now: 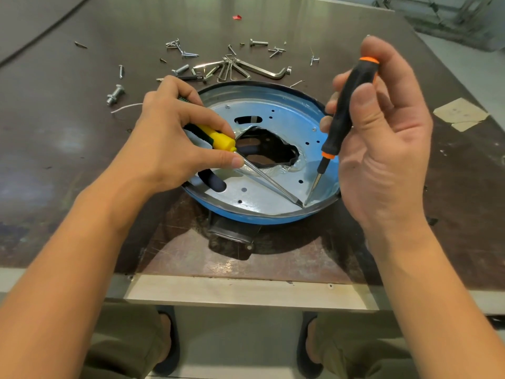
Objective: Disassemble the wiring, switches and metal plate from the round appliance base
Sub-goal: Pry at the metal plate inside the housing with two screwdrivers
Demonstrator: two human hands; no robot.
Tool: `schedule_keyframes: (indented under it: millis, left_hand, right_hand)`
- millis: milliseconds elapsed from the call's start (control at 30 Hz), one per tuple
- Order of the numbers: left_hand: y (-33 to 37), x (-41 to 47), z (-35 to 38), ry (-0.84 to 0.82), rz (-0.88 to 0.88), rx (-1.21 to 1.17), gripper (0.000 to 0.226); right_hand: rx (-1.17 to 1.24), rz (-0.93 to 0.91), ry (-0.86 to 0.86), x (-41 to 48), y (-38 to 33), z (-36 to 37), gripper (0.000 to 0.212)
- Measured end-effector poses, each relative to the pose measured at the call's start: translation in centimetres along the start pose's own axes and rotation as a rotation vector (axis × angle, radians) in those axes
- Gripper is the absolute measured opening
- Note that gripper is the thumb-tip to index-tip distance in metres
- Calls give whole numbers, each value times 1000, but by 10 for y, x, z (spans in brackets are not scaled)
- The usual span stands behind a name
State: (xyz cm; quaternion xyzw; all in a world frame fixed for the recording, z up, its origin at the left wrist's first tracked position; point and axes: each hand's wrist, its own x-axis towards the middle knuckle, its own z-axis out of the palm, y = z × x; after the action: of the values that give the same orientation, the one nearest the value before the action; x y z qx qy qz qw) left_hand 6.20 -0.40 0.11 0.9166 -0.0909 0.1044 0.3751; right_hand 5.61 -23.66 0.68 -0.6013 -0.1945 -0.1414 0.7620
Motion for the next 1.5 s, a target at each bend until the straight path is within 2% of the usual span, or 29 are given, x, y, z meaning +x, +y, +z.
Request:
schedule_keyframes:
  millis: [233, 433, 600, 767, 967, 1133, 1267, 1367, 1500]
  left_hand:
    - [1, -1, 0, -3, -2, -5, 40]
    - [1, -1, -1, -7, -2, -8, 39]
    - [2, -1, -1, -13, 0, -13, 40]
    - [3, -1, -1, -16, 1, -13, 39]
    - [2, -1, -1, -19, 3, -9, 40]
    - [2, -1, -2, -18, 4, -7, 40]
    - [3, -1, -1, -16, 4, -9, 39]
    - [3, -1, -1, -17, 6, -7, 39]
    - [3, -1, -1, -14, 4, -7, 39]
  right_hand:
    - [62, 20, 38, 0, -2, 2, 25]
    - [50, 7, -23, 0, -2, -1, 30]
    - [56, 23, -9, 1, -3, 0, 19]
    - [18, 8, -40, -1, -1, -1, 32]
    - [50, 4, 6, 1, -2, 1, 20]
    - [74, -10, -26, 0, -1, -2, 29]
    - [109, 8, -5, 0, -4, 2, 21]
    - [51, -11, 8, 0, -4, 2, 22]
    - [121, 22, 21, -1, -3, -2, 28]
